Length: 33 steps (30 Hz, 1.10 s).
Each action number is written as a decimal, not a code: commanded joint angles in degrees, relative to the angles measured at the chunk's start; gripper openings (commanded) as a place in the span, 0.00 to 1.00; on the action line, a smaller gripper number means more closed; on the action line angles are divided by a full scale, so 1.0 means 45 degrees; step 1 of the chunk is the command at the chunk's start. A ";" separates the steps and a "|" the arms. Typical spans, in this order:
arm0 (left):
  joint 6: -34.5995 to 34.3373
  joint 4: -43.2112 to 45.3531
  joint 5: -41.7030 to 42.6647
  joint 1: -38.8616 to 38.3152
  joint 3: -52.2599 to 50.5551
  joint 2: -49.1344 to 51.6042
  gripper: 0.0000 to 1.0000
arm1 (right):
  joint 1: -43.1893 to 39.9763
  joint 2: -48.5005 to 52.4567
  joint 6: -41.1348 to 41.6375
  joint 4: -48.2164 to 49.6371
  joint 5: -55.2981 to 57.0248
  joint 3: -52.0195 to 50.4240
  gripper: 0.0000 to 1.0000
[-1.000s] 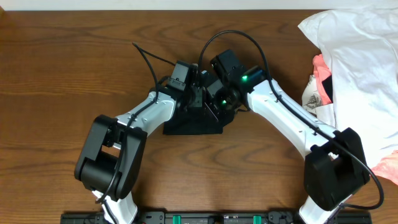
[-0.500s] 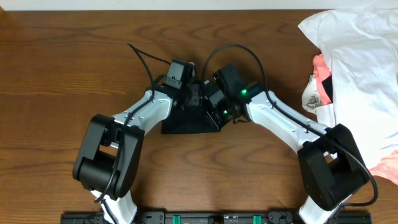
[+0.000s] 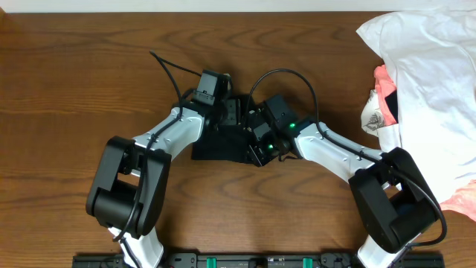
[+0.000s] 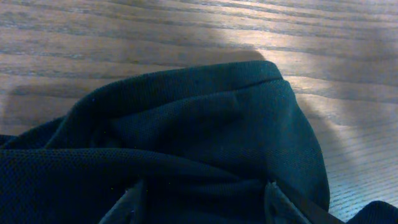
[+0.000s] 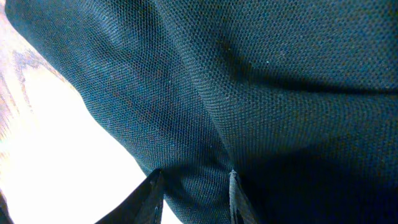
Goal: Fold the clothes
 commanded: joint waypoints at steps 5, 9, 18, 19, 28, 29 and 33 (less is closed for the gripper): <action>0.0291 -0.0573 0.0000 0.0306 -0.0219 0.0257 0.69 | 0.0097 0.0063 0.0189 0.0180 -0.0039 -0.0078 0.37; 0.0544 -0.0607 0.0024 0.0311 -0.0219 -0.1059 0.78 | -0.0053 -0.0500 0.0117 0.0107 -0.0044 0.0418 0.40; 0.0602 -0.1146 -0.1719 0.0845 -0.0219 -0.4435 0.91 | -0.0563 -0.4158 -0.0656 -0.0287 0.0782 0.1219 0.47; 0.0602 -0.1341 -0.1768 0.0986 -0.0219 -0.4571 0.91 | -0.0646 -0.4507 -0.0656 -0.0355 0.0962 0.1219 0.48; 0.0583 -0.4969 -0.0423 0.2035 -0.0223 -0.4503 0.93 | -0.2137 -0.5989 -0.0661 -0.2540 0.3206 0.1219 0.56; 0.0520 -0.5367 -0.0248 0.2006 -0.0223 -0.4498 0.98 | -0.2351 -0.5931 -0.0661 -0.2759 0.3356 0.1214 0.56; -0.0452 -0.6693 -0.1117 0.1987 -0.0253 -0.4444 0.98 | -0.3036 -0.5712 -0.0753 -0.3293 0.3395 0.1205 0.57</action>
